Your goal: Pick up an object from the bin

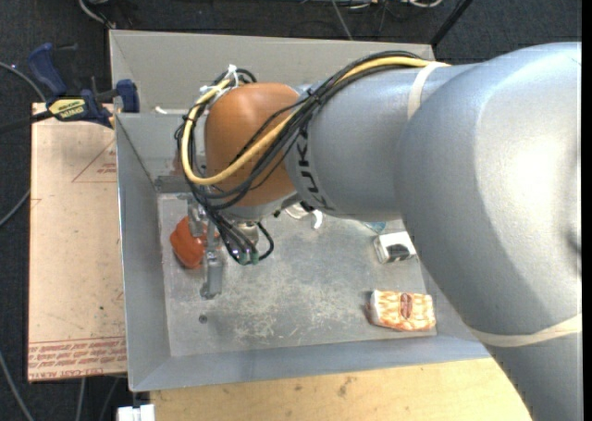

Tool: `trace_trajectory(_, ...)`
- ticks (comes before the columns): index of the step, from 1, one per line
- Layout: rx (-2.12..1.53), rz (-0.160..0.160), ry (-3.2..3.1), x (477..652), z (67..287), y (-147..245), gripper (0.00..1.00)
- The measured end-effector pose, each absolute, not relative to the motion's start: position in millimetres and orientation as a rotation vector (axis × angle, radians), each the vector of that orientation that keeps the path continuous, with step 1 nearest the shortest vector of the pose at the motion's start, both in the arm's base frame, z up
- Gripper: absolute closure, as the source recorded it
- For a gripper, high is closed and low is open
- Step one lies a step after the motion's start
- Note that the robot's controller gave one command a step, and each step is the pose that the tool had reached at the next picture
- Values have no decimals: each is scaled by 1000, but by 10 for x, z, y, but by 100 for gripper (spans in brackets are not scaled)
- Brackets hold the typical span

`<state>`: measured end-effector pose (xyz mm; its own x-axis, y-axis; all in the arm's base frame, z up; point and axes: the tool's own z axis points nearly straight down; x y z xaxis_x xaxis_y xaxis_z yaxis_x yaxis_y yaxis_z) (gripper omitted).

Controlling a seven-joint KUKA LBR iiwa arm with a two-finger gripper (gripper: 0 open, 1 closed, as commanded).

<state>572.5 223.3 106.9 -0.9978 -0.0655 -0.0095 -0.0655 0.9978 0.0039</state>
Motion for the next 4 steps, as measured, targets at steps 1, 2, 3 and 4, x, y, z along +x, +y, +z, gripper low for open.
trace_trajectory(1,117,17,3116,5892,797,2215,0)
trace_trajectory(2,120,2,3139,5811,698,2136,0)
trace_trajectory(3,120,5,3135,5890,702,2496,0)
trace_trajectory(4,-280,4,3127,5436,712,2526,100)
